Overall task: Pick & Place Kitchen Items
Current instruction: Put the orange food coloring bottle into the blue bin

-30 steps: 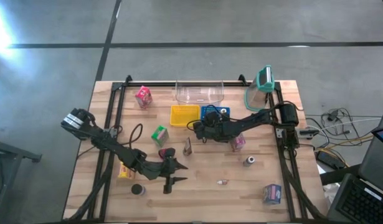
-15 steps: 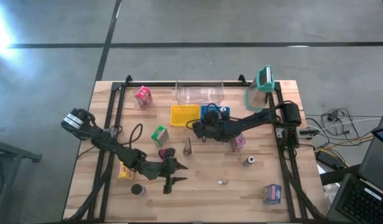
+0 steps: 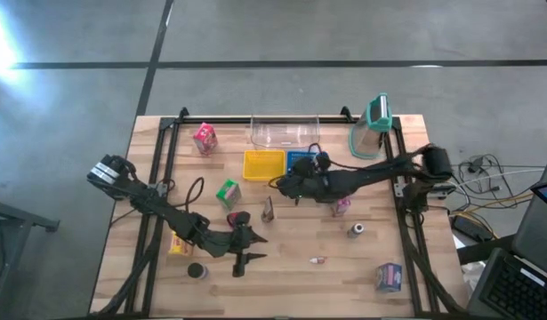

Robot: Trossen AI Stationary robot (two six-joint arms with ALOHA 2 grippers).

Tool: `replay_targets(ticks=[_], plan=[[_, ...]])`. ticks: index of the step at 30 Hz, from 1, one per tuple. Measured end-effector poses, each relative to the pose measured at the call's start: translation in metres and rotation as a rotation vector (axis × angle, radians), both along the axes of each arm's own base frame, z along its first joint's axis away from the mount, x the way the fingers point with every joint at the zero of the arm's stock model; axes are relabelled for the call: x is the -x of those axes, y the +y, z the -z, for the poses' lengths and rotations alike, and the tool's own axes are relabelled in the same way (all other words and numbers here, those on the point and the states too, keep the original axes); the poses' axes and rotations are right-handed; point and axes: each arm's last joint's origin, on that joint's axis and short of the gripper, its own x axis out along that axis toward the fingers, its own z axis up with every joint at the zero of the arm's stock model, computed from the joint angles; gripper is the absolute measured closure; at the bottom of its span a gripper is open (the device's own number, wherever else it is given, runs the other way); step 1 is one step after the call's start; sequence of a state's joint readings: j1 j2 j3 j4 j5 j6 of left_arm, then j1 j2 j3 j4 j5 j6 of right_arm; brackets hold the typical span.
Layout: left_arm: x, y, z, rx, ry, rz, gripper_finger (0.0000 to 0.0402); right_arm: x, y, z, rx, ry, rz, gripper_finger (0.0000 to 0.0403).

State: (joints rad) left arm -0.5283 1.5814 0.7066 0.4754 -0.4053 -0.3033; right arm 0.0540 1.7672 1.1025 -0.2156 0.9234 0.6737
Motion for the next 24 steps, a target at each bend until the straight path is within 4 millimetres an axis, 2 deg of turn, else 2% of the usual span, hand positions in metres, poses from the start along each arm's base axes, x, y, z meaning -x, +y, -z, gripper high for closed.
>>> replay_targets(ticks=[6, 10, 12, 16, 20, 24], plan=[[0.0, 0.0, 0.001, 0.011, 0.007, 0.004, 0.0197, 0.029, 0.035, -0.067, -0.041, 0.134, -0.406, 0.0322], [0.0, 0.0, 0.001, 0.011, 0.007, 0.004, 0.0197, 0.057, 0.073, -0.103, -0.113, 0.144, -0.712, 0.0349], [0.0, 0.0, 0.001, 0.011, 0.007, 0.004, 0.0197, 0.072, 0.094, -0.113, -0.127, 0.172, -0.799, 0.0359], [0.0, -0.001, -0.001, 0.009, -0.001, 0.007, 0.0197, 0.091, 0.136, -0.111, -0.178, 0.213, -0.89, 0.0363], [0.001, 0.0, -0.006, 0.007, -0.02, 0.011, 0.0197, 0.092, 0.169, -0.088, -0.265, 0.328, -0.948, 0.0355], [0.002, 0.0, -0.009, 0.006, -0.03, 0.014, 0.0197, 0.087, 0.192, -0.07, -0.367, 0.464, -0.966, 0.0343]])
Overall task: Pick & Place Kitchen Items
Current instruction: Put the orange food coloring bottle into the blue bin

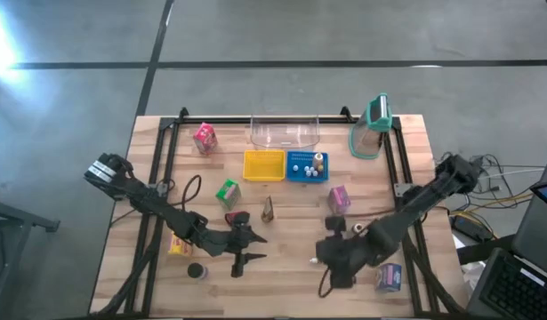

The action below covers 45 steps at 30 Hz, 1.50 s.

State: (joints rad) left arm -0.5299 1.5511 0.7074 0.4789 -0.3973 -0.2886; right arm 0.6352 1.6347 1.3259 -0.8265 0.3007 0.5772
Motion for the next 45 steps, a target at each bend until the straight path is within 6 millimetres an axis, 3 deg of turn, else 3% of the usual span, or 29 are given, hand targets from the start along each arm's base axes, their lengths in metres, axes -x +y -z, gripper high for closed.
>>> replay_targets(ticks=[5, 12, 22, 34, 45], plan=[[0.0, 0.0, 0.0, 0.0, -0.001, 0.001, 0.0197, -0.009, 0.013, 0.027, 0.028, 0.268, 0.022, 0.0323], [0.001, 0.0, 0.001, -0.006, 0.012, 0.007, 0.0197, -0.01, 0.017, 0.063, 0.097, 0.406, 0.019, 0.0289], [0.002, 0.0, 0.004, -0.012, 0.022, 0.007, 0.0197, -0.004, 0.012, 0.075, 0.034, 0.315, -0.004, 0.0251], [0.002, 0.0, 0.004, -0.012, 0.022, 0.006, 0.0197, -0.001, 0.007, 0.105, -0.011, 0.252, -0.008, 0.0207], [0.002, 0.0, 0.003, -0.015, 0.021, 0.007, 0.0197, -0.004, 0.002, 0.113, -0.038, 0.223, 0.006, 0.0219]])
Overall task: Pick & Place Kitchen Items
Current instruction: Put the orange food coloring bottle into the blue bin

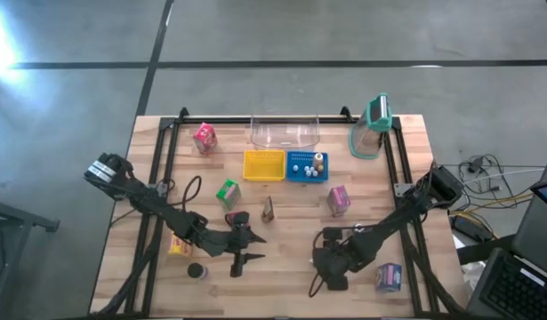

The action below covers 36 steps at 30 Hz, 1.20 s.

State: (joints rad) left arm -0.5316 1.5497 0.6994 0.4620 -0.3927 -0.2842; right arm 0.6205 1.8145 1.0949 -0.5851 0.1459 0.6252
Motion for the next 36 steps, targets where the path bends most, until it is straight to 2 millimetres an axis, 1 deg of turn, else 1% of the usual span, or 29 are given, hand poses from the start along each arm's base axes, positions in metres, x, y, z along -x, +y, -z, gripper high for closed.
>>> replay_targets(ticks=[4, 8, 13, 17, 24, 36], plan=[[0.0, 0.0, 0.0, 0.0, 0.0, 0.0, 0.0197, -0.007, 0.001, -0.008, -0.024, -0.022, -0.008, 0.0228], [0.0, 0.0, 0.0, 0.0, 0.0, 0.0, 0.0197, -0.01, -0.002, -0.009, -0.027, -0.023, -0.003, 0.0235], [0.0, 0.0, 0.0, 0.0, -0.001, 0.0, 0.0197, -0.017, -0.006, 0.0, -0.039, -0.004, 0.008, 0.0239], [0.0, 0.0, 0.0, 0.0, 0.0, 0.0, 0.0197, -0.022, -0.005, 0.008, -0.059, 0.021, -0.02, 0.023], [0.0, 0.0, 0.0, 0.0, 0.0, 0.0, 0.0197, -0.024, -0.004, 0.01, -0.057, 0.023, -0.019, 0.0221], [0.0, 0.0, 0.0, 0.0, 0.0, 0.0, 0.0197, -0.025, -0.005, 0.011, -0.041, 0.004, -0.02, 0.0261]])
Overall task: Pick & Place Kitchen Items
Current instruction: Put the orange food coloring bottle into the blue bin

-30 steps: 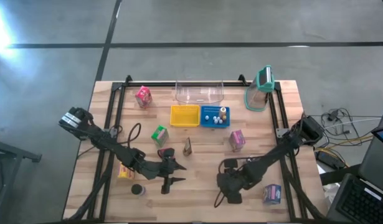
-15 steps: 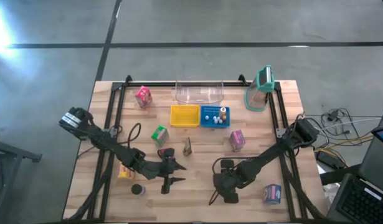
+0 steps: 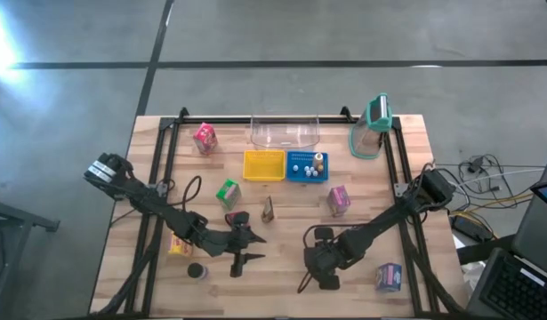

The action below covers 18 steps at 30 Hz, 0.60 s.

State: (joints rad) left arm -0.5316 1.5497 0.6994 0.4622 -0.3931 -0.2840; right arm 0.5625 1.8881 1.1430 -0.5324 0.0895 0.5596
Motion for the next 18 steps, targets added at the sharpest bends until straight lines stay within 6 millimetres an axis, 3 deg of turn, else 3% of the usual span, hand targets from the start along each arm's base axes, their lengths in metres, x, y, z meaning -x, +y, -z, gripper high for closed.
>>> replay_targets(ticks=[18], plan=[[0.0, -0.0001, 0.0, 0.0, 0.0, 0.0, 0.0197, -0.0007, -0.0004, 0.0005, 0.01, -0.012, 0.007, 0.0261]])
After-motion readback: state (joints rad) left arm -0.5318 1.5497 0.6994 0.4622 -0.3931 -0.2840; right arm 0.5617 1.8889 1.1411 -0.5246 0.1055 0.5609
